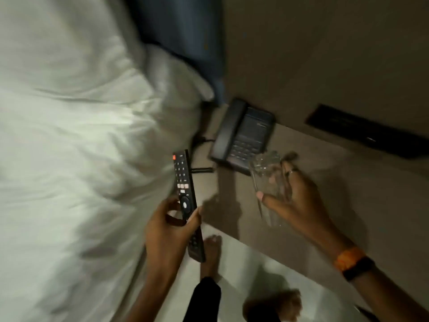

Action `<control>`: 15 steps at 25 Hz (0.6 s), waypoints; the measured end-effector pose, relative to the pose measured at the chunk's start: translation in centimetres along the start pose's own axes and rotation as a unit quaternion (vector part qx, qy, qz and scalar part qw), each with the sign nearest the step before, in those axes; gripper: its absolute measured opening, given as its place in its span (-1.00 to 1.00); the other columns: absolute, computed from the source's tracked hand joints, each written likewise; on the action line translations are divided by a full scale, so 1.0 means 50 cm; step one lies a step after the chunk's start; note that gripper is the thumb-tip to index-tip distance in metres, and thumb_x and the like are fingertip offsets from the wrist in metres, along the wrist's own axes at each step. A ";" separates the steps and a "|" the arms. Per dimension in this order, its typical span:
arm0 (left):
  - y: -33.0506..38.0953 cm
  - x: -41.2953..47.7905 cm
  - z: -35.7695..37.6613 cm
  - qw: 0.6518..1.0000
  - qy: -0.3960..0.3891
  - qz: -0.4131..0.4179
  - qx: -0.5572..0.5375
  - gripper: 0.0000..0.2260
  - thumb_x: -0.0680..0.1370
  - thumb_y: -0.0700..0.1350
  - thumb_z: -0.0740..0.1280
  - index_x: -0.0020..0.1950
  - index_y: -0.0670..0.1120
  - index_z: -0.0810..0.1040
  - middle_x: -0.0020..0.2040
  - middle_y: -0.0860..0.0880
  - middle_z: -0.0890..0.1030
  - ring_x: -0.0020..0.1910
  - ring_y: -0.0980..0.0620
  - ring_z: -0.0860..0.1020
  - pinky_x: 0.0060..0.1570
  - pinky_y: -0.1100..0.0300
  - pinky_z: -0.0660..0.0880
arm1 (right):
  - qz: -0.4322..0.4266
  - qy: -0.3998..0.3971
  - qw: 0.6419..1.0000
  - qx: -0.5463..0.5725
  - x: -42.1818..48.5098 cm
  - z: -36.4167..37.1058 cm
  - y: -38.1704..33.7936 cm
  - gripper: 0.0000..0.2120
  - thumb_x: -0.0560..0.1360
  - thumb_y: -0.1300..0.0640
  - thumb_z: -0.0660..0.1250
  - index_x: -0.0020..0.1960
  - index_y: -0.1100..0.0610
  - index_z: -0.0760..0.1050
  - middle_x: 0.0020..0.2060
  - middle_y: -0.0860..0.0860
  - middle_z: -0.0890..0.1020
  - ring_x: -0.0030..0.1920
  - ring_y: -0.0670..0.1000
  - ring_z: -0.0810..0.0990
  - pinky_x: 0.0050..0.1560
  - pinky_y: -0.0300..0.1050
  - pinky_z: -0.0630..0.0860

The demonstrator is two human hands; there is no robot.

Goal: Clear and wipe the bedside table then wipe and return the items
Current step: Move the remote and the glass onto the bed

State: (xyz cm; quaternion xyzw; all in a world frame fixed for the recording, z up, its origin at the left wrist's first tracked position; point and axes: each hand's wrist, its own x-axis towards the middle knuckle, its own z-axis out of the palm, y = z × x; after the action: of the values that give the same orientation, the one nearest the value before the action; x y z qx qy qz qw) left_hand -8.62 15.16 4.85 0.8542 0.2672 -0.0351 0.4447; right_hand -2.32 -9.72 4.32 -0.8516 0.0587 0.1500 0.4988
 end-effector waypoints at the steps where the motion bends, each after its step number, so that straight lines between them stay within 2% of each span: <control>1: -0.014 0.007 -0.074 0.998 0.057 -0.026 -0.023 -0.70 0.36 0.07 0.57 0.03 0.10 0.61 -0.17 0.17 0.67 -0.35 0.21 0.61 -0.39 0.45 0.44 | -0.024 -0.024 0.999 0.006 0.016 0.057 -0.072 -0.45 0.23 -0.28 0.41 0.18 -0.17 0.46 -0.02 -0.17 0.62 -0.03 -0.12 0.65 0.01 0.02 0.66; 4: -0.077 0.014 -0.297 0.967 0.223 -0.096 -0.071 -0.74 0.37 0.13 0.55 -0.01 0.18 0.60 -0.17 0.11 0.67 -0.35 0.18 0.61 -0.34 0.47 0.46 | -0.106 -0.114 0.988 0.009 0.053 0.245 -0.284 -0.34 0.26 -0.27 0.40 0.31 -0.08 0.47 -0.03 -0.10 0.66 -0.03 -0.04 0.67 0.08 0.07 0.63; 6: -0.127 0.009 -0.416 0.940 0.300 -0.136 -0.083 -0.74 0.38 0.18 0.53 0.00 0.22 0.59 -0.13 0.13 0.67 -0.36 0.16 0.61 -0.30 0.33 0.54 | -0.137 -0.177 0.974 0.018 0.064 0.358 -0.396 -0.34 0.29 -0.23 0.43 0.36 -0.09 0.45 -0.05 -0.10 0.65 -0.13 0.07 0.65 0.02 0.13 0.66; 7: -0.156 0.006 -0.469 0.925 0.334 -0.157 -0.087 -0.74 0.38 0.19 0.52 0.00 0.23 0.58 -0.12 0.14 0.67 -0.36 0.15 0.62 -0.29 0.26 0.56 | -0.149 -0.208 0.967 0.018 0.069 0.416 -0.445 -0.35 0.31 -0.19 0.45 0.37 -0.10 0.44 -0.06 -0.10 0.64 -0.17 0.08 0.62 -0.02 0.06 0.66; 8: -0.191 0.002 -0.517 0.910 0.362 -0.180 -0.088 -0.73 0.38 0.21 0.52 0.02 0.22 0.59 -0.10 0.13 0.68 -0.36 0.16 0.62 -0.28 0.24 0.54 | -0.164 -0.234 0.958 0.009 0.072 0.478 -0.487 -0.37 0.34 -0.17 0.46 0.38 -0.10 0.44 -0.08 -0.11 0.64 -0.21 0.04 0.59 -0.05 -0.14 0.64; 9: -0.228 -0.003 -0.560 0.895 0.389 -0.200 -0.086 -0.70 0.39 0.21 0.51 0.06 0.19 0.60 -0.08 0.13 0.68 -0.35 0.17 0.62 -0.28 0.26 0.51 | -0.181 -0.259 0.949 -0.010 0.075 0.546 -0.522 -0.38 0.38 -0.17 0.48 0.40 -0.09 0.44 -0.09 -0.11 0.64 -0.24 -0.02 0.55 -0.11 -0.33 0.55; 10: -0.259 -0.002 -0.591 0.886 0.404 -0.214 -0.076 -0.65 0.40 0.22 0.50 0.10 0.13 0.61 -0.04 0.13 0.68 -0.32 0.18 0.63 -0.26 0.29 0.49 | -0.194 -0.274 0.942 -0.029 0.075 0.603 -0.549 -0.39 0.41 -0.15 0.48 0.41 -0.07 0.43 -0.10 -0.12 0.64 -0.25 -0.06 0.54 -0.15 -0.39 0.47; 13: -0.343 0.017 -0.655 0.870 0.425 -0.249 -0.030 -0.52 0.39 0.26 0.47 0.21 0.03 0.60 0.07 0.13 0.65 -0.11 0.14 0.64 -0.08 0.24 0.51 | -0.186 -0.309 0.931 -0.058 0.064 0.758 -0.596 -0.38 0.43 -0.08 0.48 0.45 -0.02 0.42 -0.10 -0.14 0.59 -0.17 -0.18 0.53 -0.07 -0.24 0.42; 15: -0.389 0.032 -0.681 0.864 0.429 -0.265 0.010 -0.46 0.37 0.33 0.42 0.21 0.03 0.60 0.07 0.16 0.62 -0.04 0.13 0.60 -0.08 0.24 0.47 | -0.185 -0.323 0.925 -0.078 0.050 0.836 -0.606 -0.37 0.43 -0.11 0.46 0.44 0.00 0.41 -0.11 -0.17 0.56 -0.11 -0.17 0.54 0.02 -0.19 0.42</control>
State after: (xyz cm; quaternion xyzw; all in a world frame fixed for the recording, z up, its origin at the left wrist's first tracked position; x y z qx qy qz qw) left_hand -22.79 51.33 10.46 0.6863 0.6476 0.2153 0.2514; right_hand -0.60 41.68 9.64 -0.7887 -0.2763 0.3265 0.4415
